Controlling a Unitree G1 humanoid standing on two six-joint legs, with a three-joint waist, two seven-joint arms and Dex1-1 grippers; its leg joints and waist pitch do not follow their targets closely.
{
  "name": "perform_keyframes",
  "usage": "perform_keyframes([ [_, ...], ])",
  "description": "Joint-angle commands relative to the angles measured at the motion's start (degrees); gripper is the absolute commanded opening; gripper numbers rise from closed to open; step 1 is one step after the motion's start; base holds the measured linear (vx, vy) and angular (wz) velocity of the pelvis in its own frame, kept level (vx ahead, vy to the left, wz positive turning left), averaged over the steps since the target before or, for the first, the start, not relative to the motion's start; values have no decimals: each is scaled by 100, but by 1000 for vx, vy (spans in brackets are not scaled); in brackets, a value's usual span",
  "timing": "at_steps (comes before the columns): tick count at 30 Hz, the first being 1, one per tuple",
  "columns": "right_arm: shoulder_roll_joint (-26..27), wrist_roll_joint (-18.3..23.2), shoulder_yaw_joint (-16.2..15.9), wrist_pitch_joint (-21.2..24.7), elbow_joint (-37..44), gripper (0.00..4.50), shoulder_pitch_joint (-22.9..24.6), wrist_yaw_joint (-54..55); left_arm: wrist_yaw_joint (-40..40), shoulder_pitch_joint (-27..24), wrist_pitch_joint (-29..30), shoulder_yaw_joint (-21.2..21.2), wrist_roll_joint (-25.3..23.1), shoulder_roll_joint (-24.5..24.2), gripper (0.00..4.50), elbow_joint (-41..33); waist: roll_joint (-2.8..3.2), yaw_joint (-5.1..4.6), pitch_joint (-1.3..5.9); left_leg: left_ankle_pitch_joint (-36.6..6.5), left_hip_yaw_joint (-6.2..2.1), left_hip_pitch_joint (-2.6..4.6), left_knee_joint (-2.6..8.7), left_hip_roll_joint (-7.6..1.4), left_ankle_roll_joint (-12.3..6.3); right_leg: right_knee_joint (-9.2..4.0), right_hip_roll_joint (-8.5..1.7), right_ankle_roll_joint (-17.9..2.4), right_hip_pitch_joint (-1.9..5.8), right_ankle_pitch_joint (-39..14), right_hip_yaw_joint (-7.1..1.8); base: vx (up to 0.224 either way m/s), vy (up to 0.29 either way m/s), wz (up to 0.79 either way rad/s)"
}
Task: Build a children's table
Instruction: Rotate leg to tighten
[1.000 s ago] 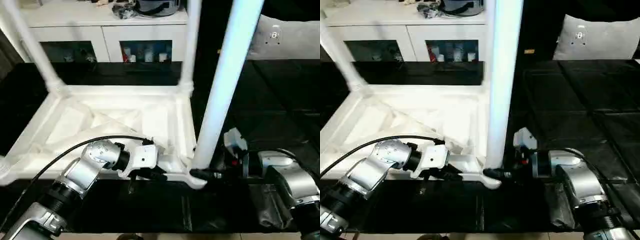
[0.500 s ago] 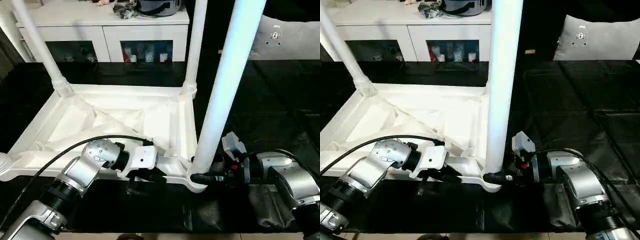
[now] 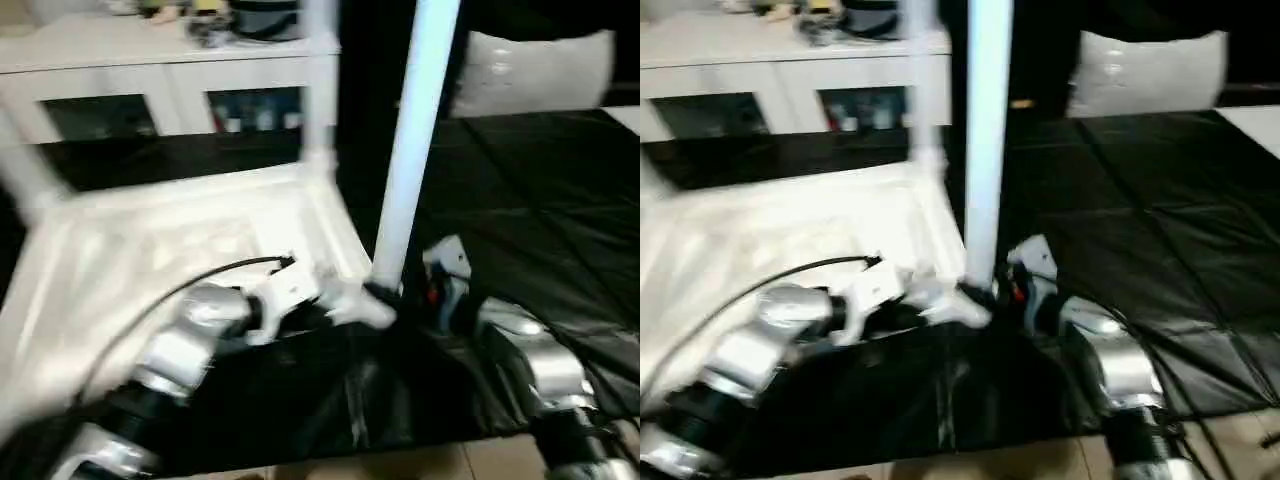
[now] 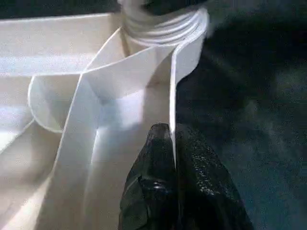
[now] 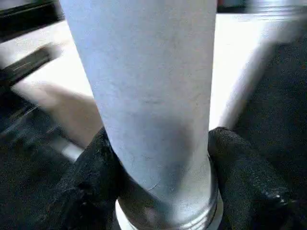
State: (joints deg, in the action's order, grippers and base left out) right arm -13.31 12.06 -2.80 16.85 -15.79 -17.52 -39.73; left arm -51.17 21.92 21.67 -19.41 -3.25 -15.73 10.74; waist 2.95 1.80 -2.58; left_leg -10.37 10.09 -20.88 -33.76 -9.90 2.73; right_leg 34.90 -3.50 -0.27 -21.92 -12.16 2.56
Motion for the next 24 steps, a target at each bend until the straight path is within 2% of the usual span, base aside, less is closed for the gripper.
perform_keyframes([
  [1,394,-260,-47,117,-484,246,-102,930,438,29,254,-138,33,418,0,-272,-67,4,251,-1924,-193,13,481,-280,102,-565,-469,-910,148,-2382,-231,0,0,0],
  [3,716,-254,135,78,-608,246,-168,1470,931,120,472,-79,-96,742,0,-232,-63,1,261,-1857,-171,31,465,-288,43,-574,-468,-964,125,-2170,-252,0,0,0],
  [4,820,-280,153,-53,-657,246,-185,1577,1180,182,537,-55,-158,938,0,-172,-92,10,256,-1846,-154,47,452,-278,10,-589,-464,-987,114,-2139,-256,0,0,0],
  [6,948,-371,177,-291,-751,246,-221,1756,1464,246,647,-65,-241,1223,0,-151,-70,43,266,-1703,-140,39,439,-282,-51,-581,-465,-1002,132,-1993,-267,0,0,0],
  [8,1002,-339,256,-388,-793,301,-248,1862,1507,247,695,-129,-282,1287,0,-200,-51,72,282,-1513,-138,18,436,-285,-113,-550,-456,-1054,157,-1613,-268,0,0,0],
  [11,990,-198,407,-513,-729,335,-246,1824,1464,216,695,-178,-303,1189,0,-257,-46,90,306,-1325,-131,-8,417,-284,-222,-515,-454,-1135,187,-1188,-262,0,0,0],
  [16,712,-70,428,-692,-441,365,-101,1267,1324,209,430,-228,-427,869,0,-167,-30,162,336,-939,-124,-40,375,-285,-397,-448,-446,-1213,229,-511,-247,0,0,0],
  [19,291,79,375,-829,-181,402,61,549,1092,187,273,-277,-496,625,0,-100,-30,188,341,-909,-125,-51,363,-289,-434,-437,-445,-1242,252,-429,-234,0,0,0],
  [22,19,153,337,-850,-6,419,162,115,898,191,156,-295,-459,461,0,-61,-24,193,328,-1024,-129,-46,370,-299,-465,-451,-444,-1227,241,-564,-230,0,0,0],
  [24,-390,268,237,-722,251,438,300,-518,561,211,-122,-365,-404,191,0,17,-25,192,319,-1183,-134,-35,378,-296,-440,-481,-441,-1198,239,-863,-220,0,0,0],
])
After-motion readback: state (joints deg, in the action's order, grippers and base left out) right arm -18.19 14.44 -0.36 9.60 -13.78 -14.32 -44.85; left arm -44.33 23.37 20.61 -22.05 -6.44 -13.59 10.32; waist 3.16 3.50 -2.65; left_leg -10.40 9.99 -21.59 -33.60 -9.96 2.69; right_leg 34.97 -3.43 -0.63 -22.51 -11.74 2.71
